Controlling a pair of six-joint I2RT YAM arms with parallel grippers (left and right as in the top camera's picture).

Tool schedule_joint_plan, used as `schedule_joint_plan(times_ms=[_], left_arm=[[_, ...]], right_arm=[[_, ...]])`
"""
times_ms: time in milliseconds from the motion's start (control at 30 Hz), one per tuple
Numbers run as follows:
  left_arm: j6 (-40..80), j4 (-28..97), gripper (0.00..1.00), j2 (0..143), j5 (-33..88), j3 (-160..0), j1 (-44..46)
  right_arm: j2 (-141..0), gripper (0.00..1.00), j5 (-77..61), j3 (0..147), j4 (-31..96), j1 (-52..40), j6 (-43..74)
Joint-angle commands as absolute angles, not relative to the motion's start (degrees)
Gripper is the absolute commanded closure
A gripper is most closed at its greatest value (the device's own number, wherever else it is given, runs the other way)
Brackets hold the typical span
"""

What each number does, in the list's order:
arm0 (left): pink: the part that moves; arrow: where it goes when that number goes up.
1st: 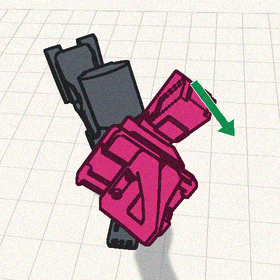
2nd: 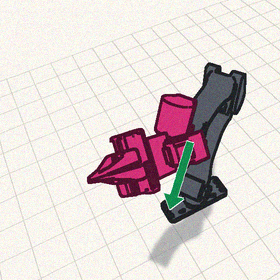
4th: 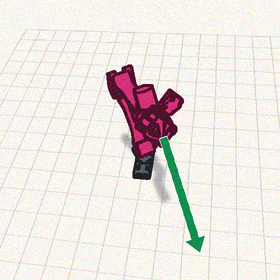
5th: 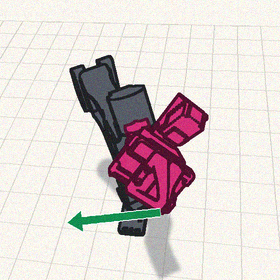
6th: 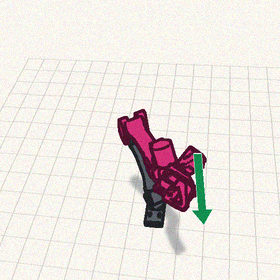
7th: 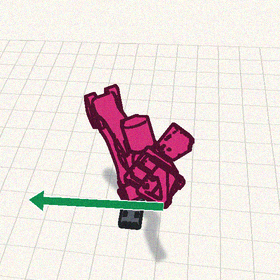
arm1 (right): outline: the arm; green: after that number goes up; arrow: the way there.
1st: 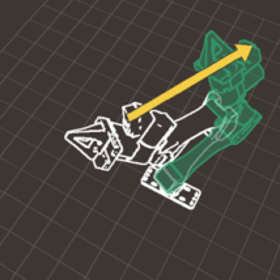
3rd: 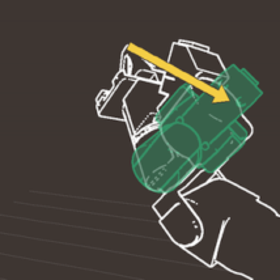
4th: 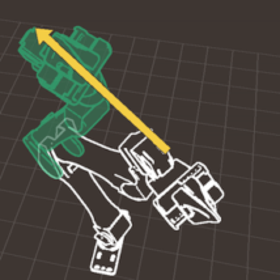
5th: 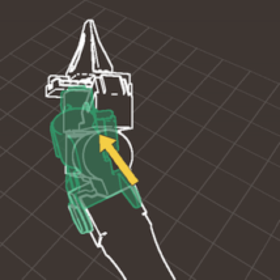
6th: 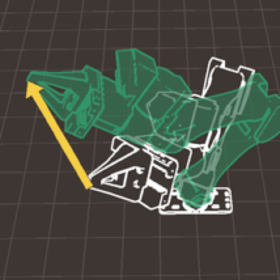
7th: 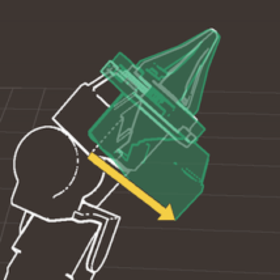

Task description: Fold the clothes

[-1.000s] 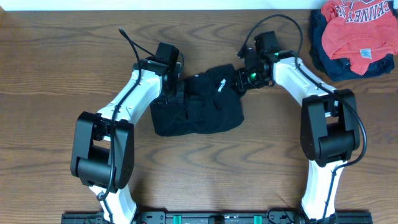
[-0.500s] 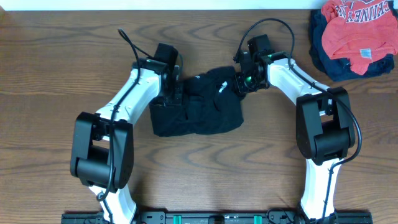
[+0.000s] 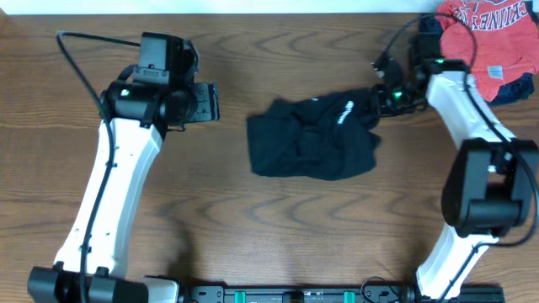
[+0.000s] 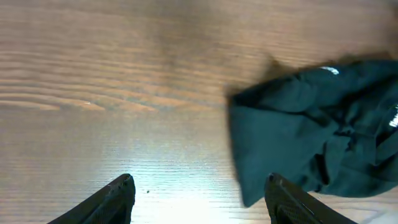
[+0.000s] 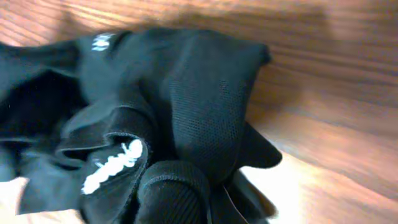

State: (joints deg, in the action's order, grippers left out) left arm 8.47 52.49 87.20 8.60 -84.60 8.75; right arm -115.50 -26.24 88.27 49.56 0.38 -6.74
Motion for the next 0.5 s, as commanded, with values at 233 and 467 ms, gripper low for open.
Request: schedule_joint_plan(times_ms=[233,467], left_arm=[[5.7,52.9,0.32,87.8,8.2,-85.1,7.6],[5.6,52.9,0.32,87.8,8.2,-85.1,3.6]], right_arm=[[-106.8,0.99,-29.0,88.1,52.8,-4.9,-10.1],[-102.9,0.99,-26.4,88.1,52.4,-14.6,-4.5]])
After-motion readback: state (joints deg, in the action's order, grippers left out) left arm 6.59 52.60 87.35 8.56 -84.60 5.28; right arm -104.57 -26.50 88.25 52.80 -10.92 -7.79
